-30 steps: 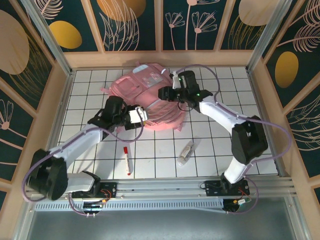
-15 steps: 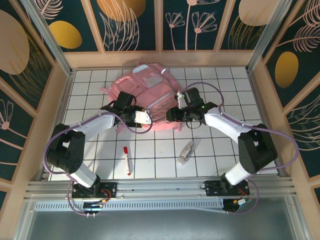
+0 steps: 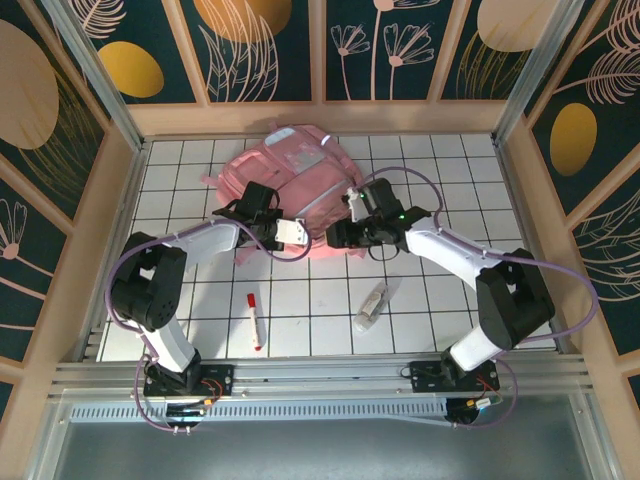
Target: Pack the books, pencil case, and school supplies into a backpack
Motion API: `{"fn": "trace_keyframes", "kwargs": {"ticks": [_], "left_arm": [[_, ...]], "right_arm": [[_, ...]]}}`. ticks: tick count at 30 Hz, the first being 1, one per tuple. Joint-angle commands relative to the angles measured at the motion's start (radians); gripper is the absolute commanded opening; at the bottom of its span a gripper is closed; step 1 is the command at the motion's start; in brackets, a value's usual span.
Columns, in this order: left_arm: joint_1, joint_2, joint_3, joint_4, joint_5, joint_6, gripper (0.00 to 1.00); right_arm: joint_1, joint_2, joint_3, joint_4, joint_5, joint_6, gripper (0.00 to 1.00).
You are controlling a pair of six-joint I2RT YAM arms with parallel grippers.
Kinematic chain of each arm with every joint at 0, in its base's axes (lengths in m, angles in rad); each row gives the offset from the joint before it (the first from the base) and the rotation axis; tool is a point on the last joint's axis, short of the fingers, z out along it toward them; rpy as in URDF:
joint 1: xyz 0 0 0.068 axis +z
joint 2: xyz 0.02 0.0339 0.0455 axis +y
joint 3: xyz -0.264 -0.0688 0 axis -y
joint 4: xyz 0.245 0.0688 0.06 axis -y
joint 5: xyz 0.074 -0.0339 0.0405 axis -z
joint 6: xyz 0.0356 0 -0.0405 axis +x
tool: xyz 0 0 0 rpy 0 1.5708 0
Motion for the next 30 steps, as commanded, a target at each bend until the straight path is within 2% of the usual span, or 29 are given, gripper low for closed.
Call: {"fn": "trace_keyframes", "kwargs": {"ticks": [1, 5, 12, 16, 20, 27, 30], "left_arm": [[0.007, -0.091, -0.016, 0.111, 0.055, -0.039, 0.00], [0.006, -0.110, -0.008, 0.082, 0.112, -0.060, 0.00], [0.014, -0.110, 0.004, 0.066, 0.131, -0.069, 0.00], [0.021, -0.107, 0.022, 0.055, 0.157, -0.078, 0.00], [0.025, -0.116, 0.028, 0.069, 0.174, -0.089, 0.00], [0.026, -0.116, 0.030, 0.064, 0.186, -0.097, 0.00], [0.027, -0.117, 0.029, 0.070, 0.186, -0.108, 0.00]], "right_arm": [[0.037, 0.024, 0.038, -0.031, 0.025, -0.068, 0.52], [0.051, 0.069, 0.088, -0.031, 0.051, -0.097, 0.56], [0.064, 0.121, 0.142, -0.042, 0.198, -0.200, 0.60], [0.046, 0.150, 0.139, -0.033, 0.179, -0.262, 0.60], [0.046, 0.201, 0.167, -0.010, 0.105, -0.274, 0.57], [0.049, 0.275, 0.251, 0.000, 0.063, -0.270, 0.50], [0.051, 0.297, 0.269, -0.009, 0.055, -0.262, 0.41]]}}
